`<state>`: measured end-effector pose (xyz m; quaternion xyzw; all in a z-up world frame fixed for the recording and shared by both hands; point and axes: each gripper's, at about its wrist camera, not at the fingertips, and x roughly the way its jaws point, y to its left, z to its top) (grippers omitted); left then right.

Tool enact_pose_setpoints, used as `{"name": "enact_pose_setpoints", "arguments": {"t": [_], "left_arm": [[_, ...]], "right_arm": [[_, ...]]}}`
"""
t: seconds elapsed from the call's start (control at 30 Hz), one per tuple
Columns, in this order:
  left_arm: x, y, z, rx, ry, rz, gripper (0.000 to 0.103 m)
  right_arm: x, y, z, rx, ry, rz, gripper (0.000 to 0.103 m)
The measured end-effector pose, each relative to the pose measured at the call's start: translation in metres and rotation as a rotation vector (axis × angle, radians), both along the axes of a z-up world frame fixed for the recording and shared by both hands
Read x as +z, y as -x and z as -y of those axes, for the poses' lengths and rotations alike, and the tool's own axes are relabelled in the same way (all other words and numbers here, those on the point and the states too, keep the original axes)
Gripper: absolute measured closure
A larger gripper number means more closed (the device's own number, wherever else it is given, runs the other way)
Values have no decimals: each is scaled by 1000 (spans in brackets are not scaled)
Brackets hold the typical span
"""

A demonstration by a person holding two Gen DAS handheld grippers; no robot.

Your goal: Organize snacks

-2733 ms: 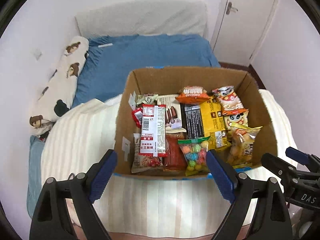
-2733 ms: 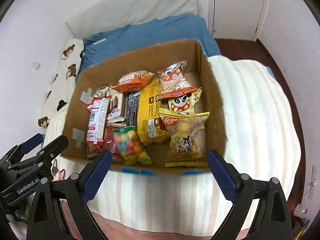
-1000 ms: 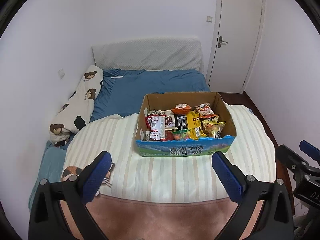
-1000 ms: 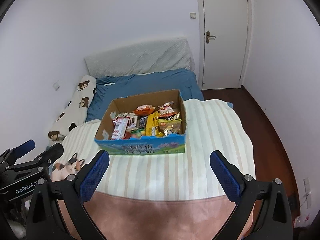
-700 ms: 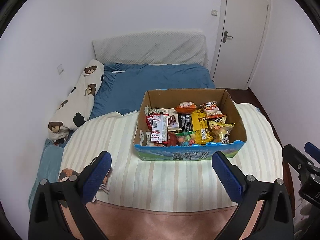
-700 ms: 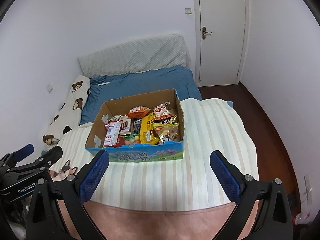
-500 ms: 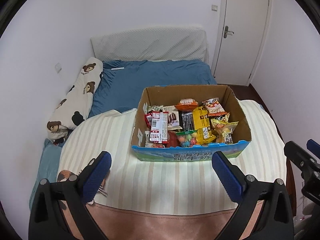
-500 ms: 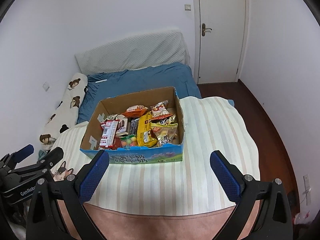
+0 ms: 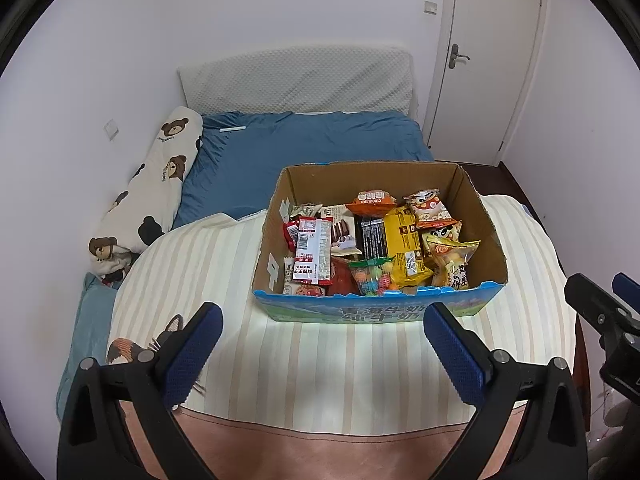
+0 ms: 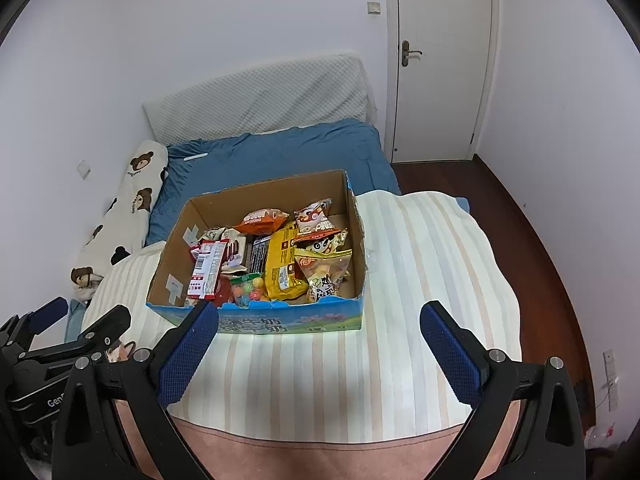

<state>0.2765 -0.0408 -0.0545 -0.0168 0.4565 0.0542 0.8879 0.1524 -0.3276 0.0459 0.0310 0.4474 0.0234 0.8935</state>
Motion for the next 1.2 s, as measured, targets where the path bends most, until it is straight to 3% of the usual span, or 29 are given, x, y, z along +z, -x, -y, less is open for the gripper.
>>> {"name": "enact_pose_setpoints", "arguments": {"t": [1.2], "left_arm": [[14, 2, 1, -2, 19, 19, 0]], "right_arm": [[2, 2, -3, 11, 4, -6, 0]]}}
